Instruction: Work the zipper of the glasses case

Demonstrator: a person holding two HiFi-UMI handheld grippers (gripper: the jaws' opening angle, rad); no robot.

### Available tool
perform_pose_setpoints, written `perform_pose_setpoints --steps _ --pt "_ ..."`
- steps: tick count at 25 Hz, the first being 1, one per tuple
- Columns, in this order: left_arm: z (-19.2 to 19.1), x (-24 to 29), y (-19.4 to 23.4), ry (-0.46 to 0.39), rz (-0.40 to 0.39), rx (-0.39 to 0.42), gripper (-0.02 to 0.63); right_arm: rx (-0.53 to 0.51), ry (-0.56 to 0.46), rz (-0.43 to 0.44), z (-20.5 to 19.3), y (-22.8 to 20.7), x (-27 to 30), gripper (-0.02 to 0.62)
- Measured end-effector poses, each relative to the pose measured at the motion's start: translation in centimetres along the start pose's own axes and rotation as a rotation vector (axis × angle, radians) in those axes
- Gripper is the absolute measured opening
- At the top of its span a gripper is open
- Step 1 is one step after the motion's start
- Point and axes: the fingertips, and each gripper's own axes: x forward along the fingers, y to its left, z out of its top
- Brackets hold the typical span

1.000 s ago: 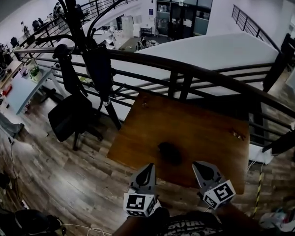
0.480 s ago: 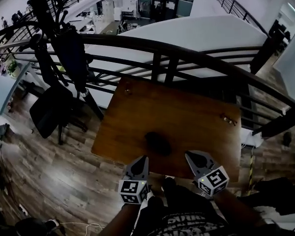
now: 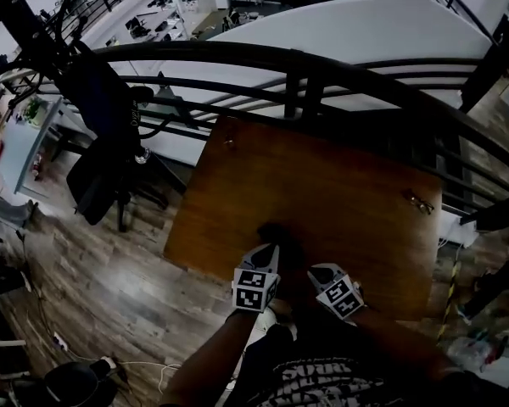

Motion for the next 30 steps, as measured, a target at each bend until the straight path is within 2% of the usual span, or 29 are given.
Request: perform_pose_setpoints --steps 3,4,5,9,14,16,17,20,25,30 --pt "0.7 3.8 0.6 0.049 -0.02 0.035 0.008 0.017 0.069 0.046 -1.1 -0.5 2.6 -0.008" --pt "0.6 4.8 0.7 0.072 -0.039 0.036 0.008 0.015 0.091 0.068 -1.3 -0.4 3.5 0.028" --pt "0.1 5.8 0.8 0.1 -0.064 0.032 0.008 0.007 0.11 0.087 -1.5 -0.2 4.2 0.066" --pt "-2.7 8.6 -0.3 0.194 -0.134 0.015 0.008 -0.01 0.151 0.117 -1.9 0.1 5.3 0.072" --pt "-3.5 9.9 -0.9 0.154 -0.144 0.016 0.008 0.067 0.152 0.083 -2.2 -1.2 6.2 0.071" --pt "-3.8 10.6 -1.5 0.173 -0.13 0.053 0.008 0.102 0.141 0.101 -2.9 -1.4 6.3 0.067" --pt "-3.9 10.9 -1.7 0.182 -0.126 0.079 0.008 0.098 0.139 0.119 -3.2 -1.4 6.3 0.031" --pt "-4.2 11.5 -1.4 0.198 -0.121 0.147 0.008 0.016 0.143 0.142 -3.0 -1.7 6.4 0.002" --pt "-4.3 12.0 -0.5 0.224 -0.09 0.216 0.008 -0.111 0.166 0.086 -2.6 -3.0 6.8 0.0" --pt "-4.0 11.4 -0.4 0.189 -0.088 0.146 0.008 -0.046 0.171 0.122 -2.3 -1.1 6.7 -0.002"
